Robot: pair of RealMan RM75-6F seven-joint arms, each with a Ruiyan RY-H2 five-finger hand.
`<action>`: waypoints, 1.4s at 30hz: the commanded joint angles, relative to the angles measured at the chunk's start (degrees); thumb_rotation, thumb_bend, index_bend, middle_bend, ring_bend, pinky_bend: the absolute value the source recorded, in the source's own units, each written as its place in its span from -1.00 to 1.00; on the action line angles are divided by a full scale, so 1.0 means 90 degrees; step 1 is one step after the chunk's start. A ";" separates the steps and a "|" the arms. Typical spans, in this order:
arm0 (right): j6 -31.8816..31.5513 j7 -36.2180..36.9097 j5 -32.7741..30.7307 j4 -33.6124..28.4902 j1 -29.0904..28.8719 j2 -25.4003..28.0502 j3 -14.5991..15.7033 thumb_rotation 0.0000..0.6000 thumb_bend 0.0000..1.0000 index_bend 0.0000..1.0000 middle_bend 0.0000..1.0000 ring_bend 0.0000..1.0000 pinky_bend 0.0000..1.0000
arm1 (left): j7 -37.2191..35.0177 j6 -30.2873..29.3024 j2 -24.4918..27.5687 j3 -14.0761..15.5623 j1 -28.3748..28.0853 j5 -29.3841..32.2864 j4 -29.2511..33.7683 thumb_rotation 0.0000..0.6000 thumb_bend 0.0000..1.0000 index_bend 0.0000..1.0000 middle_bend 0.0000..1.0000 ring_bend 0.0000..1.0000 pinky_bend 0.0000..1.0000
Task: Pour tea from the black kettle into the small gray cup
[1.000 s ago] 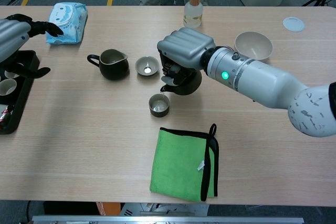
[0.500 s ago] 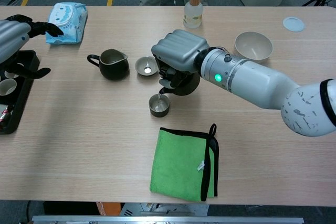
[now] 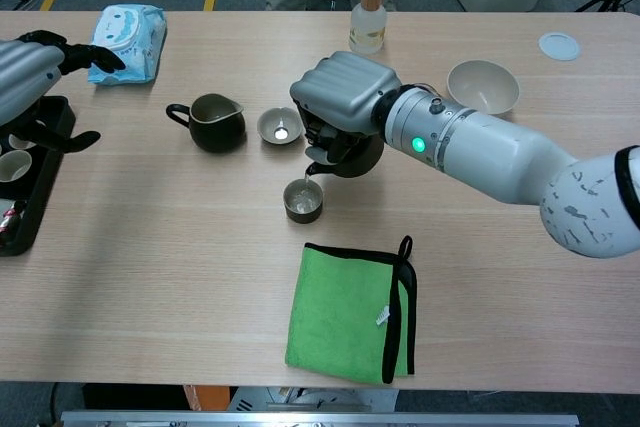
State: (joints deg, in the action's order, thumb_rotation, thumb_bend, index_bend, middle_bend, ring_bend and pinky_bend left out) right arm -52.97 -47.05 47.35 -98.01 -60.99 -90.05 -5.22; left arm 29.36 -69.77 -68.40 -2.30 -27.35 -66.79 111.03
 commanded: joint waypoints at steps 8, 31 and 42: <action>-0.0106 -0.0040 -0.0018 -0.0075 -0.0050 0.0031 0.0070 0.66 -0.29 1.00 0.94 0.90 -0.55 | 0.0013 0.0007 -0.0017 -0.0012 0.0016 -0.0025 0.0009 1.00 -0.44 -0.65 -0.58 -0.62 -0.83; -0.0457 0.1908 0.1326 0.0138 0.0769 -0.0217 0.0109 0.77 -0.32 1.00 0.93 0.90 -0.55 | 0.0022 0.0126 -0.0057 -0.0019 0.0018 0.0012 -0.0053 1.00 -0.44 -0.65 -0.58 -0.62 -0.83; -0.0620 0.3063 0.2102 0.0077 0.1287 0.0090 0.0086 0.76 -0.33 1.00 0.93 0.89 -0.55 | 0.0079 0.0196 -0.0121 -0.0017 -0.0020 0.0041 -0.0093 1.00 -0.44 -0.66 -0.58 -0.62 -0.83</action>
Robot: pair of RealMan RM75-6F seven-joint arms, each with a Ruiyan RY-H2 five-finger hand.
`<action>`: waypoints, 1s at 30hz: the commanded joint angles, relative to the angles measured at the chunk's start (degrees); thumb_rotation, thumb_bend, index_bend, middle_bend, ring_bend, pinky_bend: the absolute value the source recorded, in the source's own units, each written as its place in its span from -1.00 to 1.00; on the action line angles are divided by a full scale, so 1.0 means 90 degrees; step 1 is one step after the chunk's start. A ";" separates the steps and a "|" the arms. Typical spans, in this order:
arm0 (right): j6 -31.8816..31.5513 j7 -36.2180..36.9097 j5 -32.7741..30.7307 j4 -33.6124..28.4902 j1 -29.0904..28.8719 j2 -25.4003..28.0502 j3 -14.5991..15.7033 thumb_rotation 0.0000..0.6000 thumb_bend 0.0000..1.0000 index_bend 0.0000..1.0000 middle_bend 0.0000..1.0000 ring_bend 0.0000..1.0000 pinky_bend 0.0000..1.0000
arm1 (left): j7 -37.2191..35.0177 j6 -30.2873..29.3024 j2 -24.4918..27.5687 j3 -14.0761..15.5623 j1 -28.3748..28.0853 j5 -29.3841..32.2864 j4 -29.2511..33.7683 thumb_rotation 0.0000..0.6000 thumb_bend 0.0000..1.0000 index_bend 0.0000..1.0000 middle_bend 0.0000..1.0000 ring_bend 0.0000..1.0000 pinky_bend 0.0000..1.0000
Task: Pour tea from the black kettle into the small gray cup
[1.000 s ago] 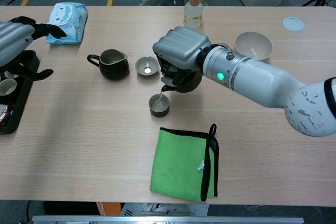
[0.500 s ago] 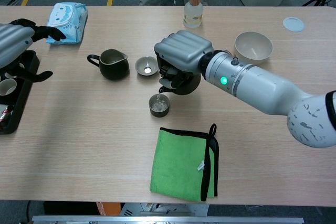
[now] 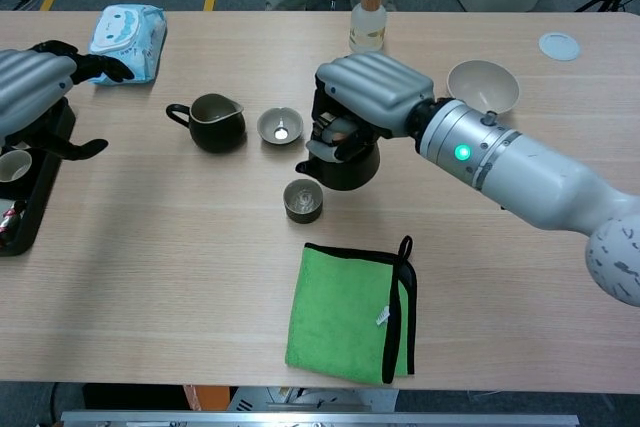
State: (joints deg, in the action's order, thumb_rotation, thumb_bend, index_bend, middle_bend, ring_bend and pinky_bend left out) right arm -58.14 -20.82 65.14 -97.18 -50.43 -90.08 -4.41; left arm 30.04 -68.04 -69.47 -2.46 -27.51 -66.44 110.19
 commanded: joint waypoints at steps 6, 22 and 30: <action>-0.0131 0.0404 0.0341 0.0004 0.0387 0.0364 0.0086 0.76 -0.33 1.00 0.93 0.89 -0.55 | 0.0014 0.0059 -0.0018 -0.0003 -0.0035 0.0011 -0.0019 1.00 -0.44 -0.65 -0.58 -0.62 -0.83; -0.0132 0.1054 0.0616 0.1003 0.1006 0.0326 0.0251 0.76 -0.33 1.00 0.91 0.88 -0.55 | -0.0043 0.0255 -0.0170 0.0041 -0.0115 0.0036 -0.0210 1.00 -0.44 -0.66 -0.58 -0.62 -0.83; -0.0043 0.1256 0.0710 0.1447 0.1171 0.0033 0.0249 0.76 -0.33 1.00 0.90 0.87 -0.55 | -0.0088 0.0318 -0.0200 0.0079 -0.0118 0.0066 -0.0303 1.00 -0.44 -0.66 -0.58 -0.62 -0.83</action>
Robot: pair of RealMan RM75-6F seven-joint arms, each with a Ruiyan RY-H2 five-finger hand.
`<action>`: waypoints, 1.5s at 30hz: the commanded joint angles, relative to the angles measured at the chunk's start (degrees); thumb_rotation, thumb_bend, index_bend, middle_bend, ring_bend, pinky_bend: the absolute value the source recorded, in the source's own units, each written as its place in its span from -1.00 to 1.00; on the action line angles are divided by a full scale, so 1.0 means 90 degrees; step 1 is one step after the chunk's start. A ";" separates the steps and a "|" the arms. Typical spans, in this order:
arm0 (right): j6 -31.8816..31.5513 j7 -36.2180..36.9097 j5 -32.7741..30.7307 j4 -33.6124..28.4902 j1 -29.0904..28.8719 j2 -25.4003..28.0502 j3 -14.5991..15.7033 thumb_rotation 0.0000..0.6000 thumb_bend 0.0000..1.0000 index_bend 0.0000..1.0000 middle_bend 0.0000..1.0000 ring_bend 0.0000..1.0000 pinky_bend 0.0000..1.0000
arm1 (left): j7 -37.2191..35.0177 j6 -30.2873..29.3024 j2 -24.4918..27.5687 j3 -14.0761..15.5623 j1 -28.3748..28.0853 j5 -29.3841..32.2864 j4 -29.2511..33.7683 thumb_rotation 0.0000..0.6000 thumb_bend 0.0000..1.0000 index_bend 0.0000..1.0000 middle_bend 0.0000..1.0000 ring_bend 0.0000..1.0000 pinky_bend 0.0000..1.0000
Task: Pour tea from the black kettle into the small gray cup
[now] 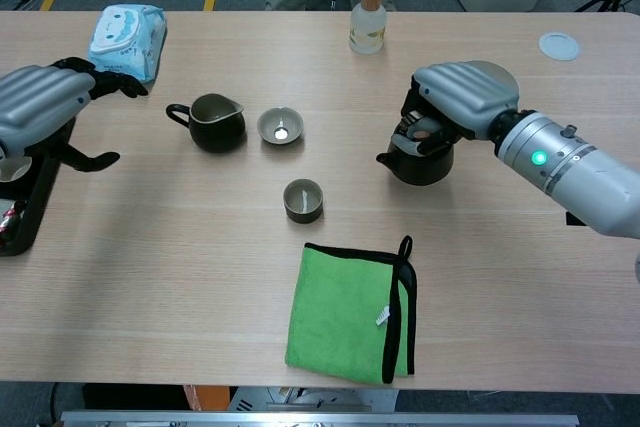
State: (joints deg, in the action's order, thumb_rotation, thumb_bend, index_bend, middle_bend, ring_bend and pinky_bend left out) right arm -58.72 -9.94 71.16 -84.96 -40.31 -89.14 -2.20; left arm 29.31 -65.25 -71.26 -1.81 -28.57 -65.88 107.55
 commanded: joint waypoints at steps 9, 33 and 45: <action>0.0029 0.0278 0.0238 0.0515 0.0227 -0.0385 -0.0007 0.76 -0.34 1.00 0.89 0.86 -0.55 | -0.0047 0.0047 -0.0033 0.0038 0.0002 0.0007 -0.0075 1.00 -0.44 -0.66 -0.58 -0.62 -0.83; 0.0214 0.0540 0.0533 0.1053 0.0456 -0.0749 -0.0070 0.76 -0.35 1.00 0.84 0.82 -0.54 | 0.0048 0.0079 -0.0105 0.0060 -0.0032 0.0110 -0.0097 1.00 -0.44 -0.65 -0.58 -0.62 -0.83; 0.0317 0.0665 0.0644 0.1041 0.0507 -0.0695 -0.0102 0.76 -0.36 0.79 0.64 0.62 -0.52 | 0.0053 0.0089 -0.0133 0.0062 -0.0047 0.0140 -0.0133 1.00 -0.44 -0.65 -0.58 -0.62 -0.83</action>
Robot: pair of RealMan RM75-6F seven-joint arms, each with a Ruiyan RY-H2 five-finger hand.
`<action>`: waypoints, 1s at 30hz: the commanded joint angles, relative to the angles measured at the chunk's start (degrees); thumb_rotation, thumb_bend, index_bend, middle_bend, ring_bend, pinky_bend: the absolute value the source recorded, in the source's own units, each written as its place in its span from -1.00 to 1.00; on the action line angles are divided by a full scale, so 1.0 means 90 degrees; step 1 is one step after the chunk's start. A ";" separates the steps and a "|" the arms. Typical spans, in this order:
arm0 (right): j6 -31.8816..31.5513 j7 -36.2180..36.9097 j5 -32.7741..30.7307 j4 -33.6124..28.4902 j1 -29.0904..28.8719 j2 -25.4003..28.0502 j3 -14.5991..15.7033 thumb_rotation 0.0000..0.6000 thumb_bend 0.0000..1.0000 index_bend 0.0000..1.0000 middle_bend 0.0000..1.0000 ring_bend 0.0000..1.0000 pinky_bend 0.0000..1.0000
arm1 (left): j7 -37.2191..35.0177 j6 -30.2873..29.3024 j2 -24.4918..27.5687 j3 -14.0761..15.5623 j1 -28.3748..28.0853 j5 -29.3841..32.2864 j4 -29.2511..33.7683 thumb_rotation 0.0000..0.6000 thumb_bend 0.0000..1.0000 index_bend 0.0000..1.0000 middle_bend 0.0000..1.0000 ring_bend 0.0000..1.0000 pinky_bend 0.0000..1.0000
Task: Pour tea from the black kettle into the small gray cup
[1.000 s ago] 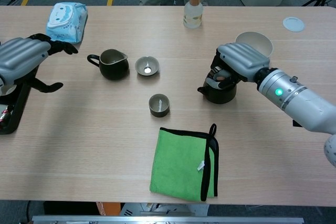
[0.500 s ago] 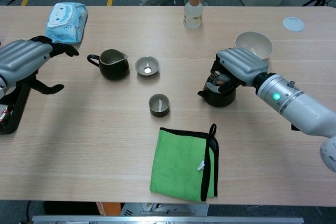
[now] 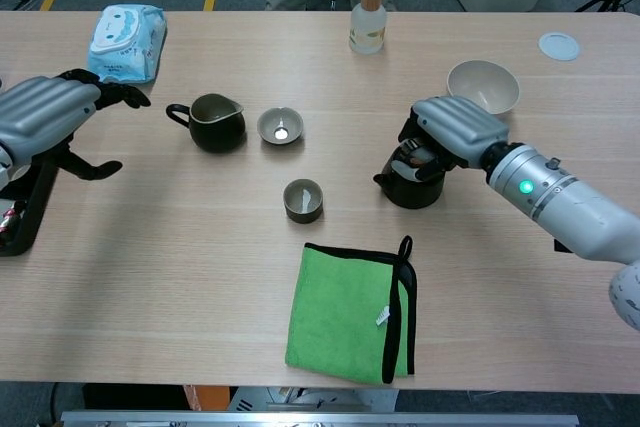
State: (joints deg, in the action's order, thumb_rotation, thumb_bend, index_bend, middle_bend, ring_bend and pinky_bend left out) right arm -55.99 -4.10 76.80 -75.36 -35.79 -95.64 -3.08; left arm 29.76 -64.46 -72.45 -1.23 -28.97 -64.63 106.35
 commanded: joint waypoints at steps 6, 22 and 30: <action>0.0126 -0.0017 0.0017 -0.0156 0.0005 0.0159 -0.0005 0.76 -0.40 0.63 0.43 0.41 -0.57 | 0.0032 0.0008 -0.0012 0.0000 -0.0019 0.0016 0.0007 1.00 -0.44 -0.66 -0.58 -0.62 -0.83; 0.0291 -0.0121 0.0081 -0.0788 -0.0039 0.0733 -0.0047 0.66 -0.44 0.07 -0.06 -0.13 -0.65 | 0.0042 0.0000 -0.0014 -0.0011 -0.0042 0.0025 0.0024 1.00 -0.44 -0.66 -0.58 -0.62 -0.83; 0.0348 -0.0517 0.0002 -0.1128 -0.0060 0.0972 -0.0025 0.59 -0.47 -0.25 -0.34 -0.49 -0.75 | 0.0019 -0.0003 -0.0008 -0.0013 -0.0046 0.0014 0.0009 1.00 -0.44 -0.66 -0.58 -0.62 -0.83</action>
State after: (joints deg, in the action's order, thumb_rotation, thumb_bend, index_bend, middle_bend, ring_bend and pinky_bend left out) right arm -52.87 -8.07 77.02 -84.93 -36.31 -87.31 -3.36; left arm 29.94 -64.47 -72.53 -1.35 -29.39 -64.49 106.43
